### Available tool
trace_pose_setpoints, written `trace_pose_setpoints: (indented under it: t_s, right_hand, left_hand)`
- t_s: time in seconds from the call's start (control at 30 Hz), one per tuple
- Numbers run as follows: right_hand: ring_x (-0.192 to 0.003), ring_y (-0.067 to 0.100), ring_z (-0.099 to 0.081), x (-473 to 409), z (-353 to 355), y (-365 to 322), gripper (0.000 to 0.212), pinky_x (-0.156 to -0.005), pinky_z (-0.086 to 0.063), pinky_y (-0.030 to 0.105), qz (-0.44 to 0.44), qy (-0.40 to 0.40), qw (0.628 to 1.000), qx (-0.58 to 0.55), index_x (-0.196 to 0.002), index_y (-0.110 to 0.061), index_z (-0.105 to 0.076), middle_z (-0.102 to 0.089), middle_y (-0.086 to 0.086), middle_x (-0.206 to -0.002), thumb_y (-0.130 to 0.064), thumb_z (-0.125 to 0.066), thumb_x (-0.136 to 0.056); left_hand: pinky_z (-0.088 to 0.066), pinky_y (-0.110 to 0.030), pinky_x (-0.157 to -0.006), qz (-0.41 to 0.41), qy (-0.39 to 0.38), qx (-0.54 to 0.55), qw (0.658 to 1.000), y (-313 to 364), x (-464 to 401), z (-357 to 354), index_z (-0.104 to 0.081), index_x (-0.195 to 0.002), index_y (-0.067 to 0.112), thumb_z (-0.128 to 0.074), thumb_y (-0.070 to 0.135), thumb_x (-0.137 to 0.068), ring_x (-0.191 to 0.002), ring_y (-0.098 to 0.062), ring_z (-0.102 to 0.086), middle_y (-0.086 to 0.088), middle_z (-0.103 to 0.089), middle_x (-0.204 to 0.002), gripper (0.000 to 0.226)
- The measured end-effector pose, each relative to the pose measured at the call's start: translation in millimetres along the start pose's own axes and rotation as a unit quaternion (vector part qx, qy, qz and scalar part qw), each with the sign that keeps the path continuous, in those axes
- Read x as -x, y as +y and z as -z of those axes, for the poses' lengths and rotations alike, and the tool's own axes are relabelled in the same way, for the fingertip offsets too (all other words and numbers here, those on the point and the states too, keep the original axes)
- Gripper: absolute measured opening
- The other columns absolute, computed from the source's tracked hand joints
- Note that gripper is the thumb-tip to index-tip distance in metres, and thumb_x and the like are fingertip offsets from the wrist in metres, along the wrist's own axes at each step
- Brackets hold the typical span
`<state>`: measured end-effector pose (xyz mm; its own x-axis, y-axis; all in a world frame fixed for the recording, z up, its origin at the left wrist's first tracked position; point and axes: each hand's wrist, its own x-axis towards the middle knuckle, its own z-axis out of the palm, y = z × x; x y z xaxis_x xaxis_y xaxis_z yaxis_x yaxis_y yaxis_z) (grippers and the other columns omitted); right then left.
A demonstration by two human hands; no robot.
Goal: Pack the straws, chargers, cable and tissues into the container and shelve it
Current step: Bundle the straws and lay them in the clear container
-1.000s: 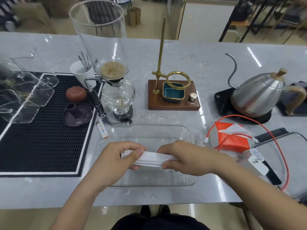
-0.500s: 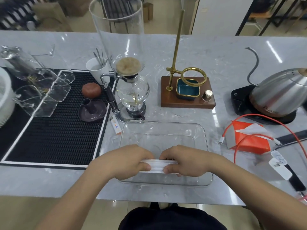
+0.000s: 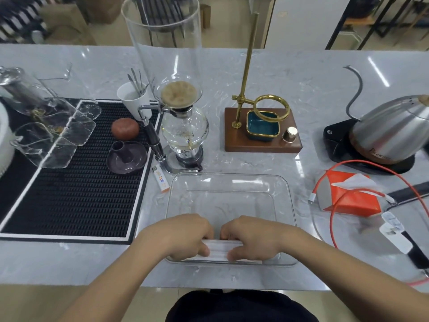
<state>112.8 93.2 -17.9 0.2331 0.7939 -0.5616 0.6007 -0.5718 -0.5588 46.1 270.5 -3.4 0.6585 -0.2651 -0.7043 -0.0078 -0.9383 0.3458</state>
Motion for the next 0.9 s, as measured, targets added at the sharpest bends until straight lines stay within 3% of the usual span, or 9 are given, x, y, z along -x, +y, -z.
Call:
trace_pose_setpoints:
  t_s: [0.17, 0.37, 0.53, 0.63, 0.77, 0.9]
  right_hand:
    - [-0.087, 0.022, -0.062, -1.6, -2.6, 0.1, 0.025, -0.079, -0.052, 0.039, 0.001, 0.000, 1.000, -0.006, -0.107, -0.015, -0.065, -0.068, 0.003, -0.098, -0.031, -0.067, -0.087]
    - [-0.083, 0.014, -0.063, 1.0, 1.2, 2.1, 0.023, -0.077, -0.051, 0.030, 0.016, 0.003, 0.999, -0.029, -0.107, -0.016, -0.070, -0.072, -0.001, -0.097, -0.026, -0.068, -0.087]
    - [-0.084, 0.013, -0.066, 4.8, 3.0, 4.4, 0.020, -0.080, -0.053, 0.034, 0.019, 0.001, 0.999, -0.036, -0.106, -0.019, -0.073, -0.074, -0.002, -0.095, -0.024, -0.064, -0.089]
    - [-0.079, 0.004, -0.063, 6.9, 3.0, 5.4, 0.021, -0.079, -0.052, 0.025, 0.018, 0.012, 0.998, -0.052, -0.106, -0.021, -0.074, -0.075, -0.006, -0.097, -0.022, -0.060, -0.090]
    - [-0.082, 0.006, -0.064, 7.8, 2.7, 6.4, 0.015, -0.080, -0.053, 0.025, 0.009, 0.040, 0.997, -0.062, -0.099, -0.016, -0.073, -0.074, -0.004, -0.097, -0.020, -0.062, -0.090]
    - [-0.082, 0.011, -0.066, 6.3, 0.4, 7.4, 0.008, -0.079, -0.056, 0.032, -0.003, 0.040, 0.997, -0.063, -0.090, -0.014, -0.070, -0.073, -0.002, -0.091, -0.020, -0.068, -0.086]
  left_hand:
    - [-0.046, -0.033, -0.074, 0.002, 0.004, -0.031, 1.000, 0.6, 0.1, -0.6, -0.066, -0.106, 0.022, -0.064, 0.036, -0.089, -0.089, -0.021, -0.059, -0.002, -0.062, -0.098, 0.023]
    - [-0.048, -0.032, -0.074, -0.028, 0.000, -0.047, 0.998, -0.8, 3.3, 2.5, -0.070, -0.102, 0.022, -0.062, 0.041, -0.089, -0.082, -0.017, -0.058, 0.000, -0.068, -0.094, 0.025]
    - [-0.051, -0.043, -0.070, -0.044, 0.012, -0.037, 0.998, -5.4, 2.7, 1.6, -0.066, -0.080, 0.011, -0.057, 0.036, -0.090, -0.068, -0.023, -0.056, -0.005, -0.062, -0.070, 0.028]
    - [-0.044, -0.034, -0.065, -0.044, 0.031, -0.021, 0.998, -5.5, 0.8, 1.4, -0.059, -0.068, 0.012, -0.060, 0.027, -0.091, -0.061, -0.015, -0.045, 0.004, -0.049, -0.057, 0.027]
    - [-0.048, -0.026, -0.071, -0.033, 0.054, 0.006, 0.998, -3.9, -1.1, 0.4, -0.076, -0.084, 0.016, -0.069, 0.026, -0.085, -0.071, -0.012, -0.057, 0.009, -0.062, -0.066, 0.012]
    - [-0.054, -0.027, -0.067, -0.016, 0.065, 0.013, 0.998, -3.7, -4.3, -2.6, -0.074, -0.078, 0.015, -0.079, 0.027, -0.075, -0.074, -0.017, -0.068, -0.001, -0.073, -0.076, 0.013]
